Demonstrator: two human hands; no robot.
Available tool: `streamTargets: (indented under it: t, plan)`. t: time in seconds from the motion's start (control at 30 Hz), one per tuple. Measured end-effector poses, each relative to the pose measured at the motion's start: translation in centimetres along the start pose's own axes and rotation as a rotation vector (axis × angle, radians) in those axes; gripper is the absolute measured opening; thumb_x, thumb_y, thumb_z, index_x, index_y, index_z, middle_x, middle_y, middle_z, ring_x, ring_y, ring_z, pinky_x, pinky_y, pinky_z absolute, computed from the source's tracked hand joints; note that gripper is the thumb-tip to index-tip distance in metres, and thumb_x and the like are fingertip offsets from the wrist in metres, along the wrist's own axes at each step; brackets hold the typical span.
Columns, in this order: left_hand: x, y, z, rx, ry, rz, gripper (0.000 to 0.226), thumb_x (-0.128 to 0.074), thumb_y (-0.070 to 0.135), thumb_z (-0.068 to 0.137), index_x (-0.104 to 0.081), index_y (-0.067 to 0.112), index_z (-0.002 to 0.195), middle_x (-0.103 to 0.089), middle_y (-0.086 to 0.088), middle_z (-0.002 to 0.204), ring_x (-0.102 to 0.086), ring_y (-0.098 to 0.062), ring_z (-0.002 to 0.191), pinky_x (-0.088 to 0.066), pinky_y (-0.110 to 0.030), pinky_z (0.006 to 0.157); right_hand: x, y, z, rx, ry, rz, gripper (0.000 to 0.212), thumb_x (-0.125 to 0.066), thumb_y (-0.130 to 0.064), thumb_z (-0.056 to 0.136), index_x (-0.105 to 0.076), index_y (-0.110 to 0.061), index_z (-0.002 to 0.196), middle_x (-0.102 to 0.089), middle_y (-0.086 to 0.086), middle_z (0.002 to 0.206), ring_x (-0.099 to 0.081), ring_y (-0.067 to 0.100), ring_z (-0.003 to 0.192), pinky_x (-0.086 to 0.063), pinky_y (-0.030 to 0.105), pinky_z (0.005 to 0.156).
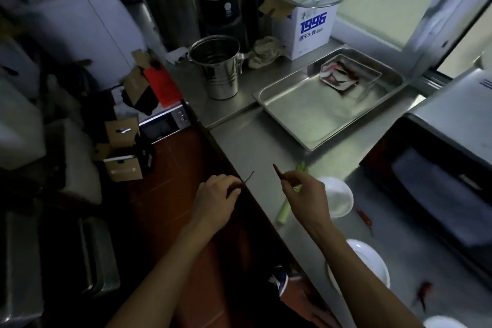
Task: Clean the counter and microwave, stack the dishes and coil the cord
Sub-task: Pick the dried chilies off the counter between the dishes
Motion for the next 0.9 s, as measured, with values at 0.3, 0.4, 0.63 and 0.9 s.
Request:
streamTargets:
  t: [0.3, 0.4, 0.63, 0.9]
  plan:
    - [-2.0, 5.0, 11.5, -0.089, -0.067, 0.038, 0.016, -0.067, 0.028, 0.09, -0.072, 0.021, 0.104, -0.068, 0.004, 0.1, -0.062, -0.017, 0.094, -0.05, -0.037, 0.084, 3.6, 2.0, 9.0, -0.018, 0.064, -0.005, 0.015, -0.068, -0.011, 0.086, -0.076, -0.02, 0.094, -0.071, -0.008, 0.084, -0.065, 0.016, 0.081, -0.053, 0.036, 0.077]
    - [-3.3, 6.8, 14.5, -0.121, -0.094, 0.027, 0.014, -0.067, 0.028, 0.09, -0.072, 0.024, 0.104, -0.068, 0.005, 0.103, -0.061, -0.016, 0.096, -0.051, -0.037, 0.084, 4.8, 3.9, 10.7, -0.054, 0.09, -0.015, 0.014, -0.067, -0.014, 0.087, -0.075, -0.023, 0.094, -0.069, -0.012, 0.085, -0.065, 0.014, 0.082, -0.053, 0.034, 0.078]
    - [-6.6, 9.8, 19.3, -0.227, -0.182, -0.003, 0.014, -0.069, 0.023, 0.09, -0.073, 0.026, 0.103, -0.069, 0.007, 0.101, -0.061, -0.009, 0.09, -0.053, -0.032, 0.083, 6.8, 7.4, 12.7, -0.102, 0.213, -0.024, 0.012, -0.071, -0.013, 0.083, -0.075, -0.021, 0.09, -0.071, -0.004, 0.081, -0.065, 0.016, 0.075, -0.055, 0.042, 0.07]
    - [-10.7, 11.3, 27.1, -0.375, -0.288, -0.157, 0.013, -0.066, 0.02, 0.089, -0.074, 0.023, 0.1, -0.071, 0.005, 0.096, -0.066, -0.015, 0.089, -0.056, -0.04, 0.082, 6.4, 9.1, 15.4, -0.195, 0.237, -0.166, 0.012, -0.067, -0.022, 0.086, -0.075, -0.022, 0.096, -0.073, -0.005, 0.087, -0.067, 0.016, 0.081, -0.056, 0.04, 0.072]
Point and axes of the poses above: each hand's wrist, its own z-axis towards the middle knuckle, its own x-axis out of the back of the hand, y = z × x, the point moved 5 cm from there along z, towards the middle knuckle
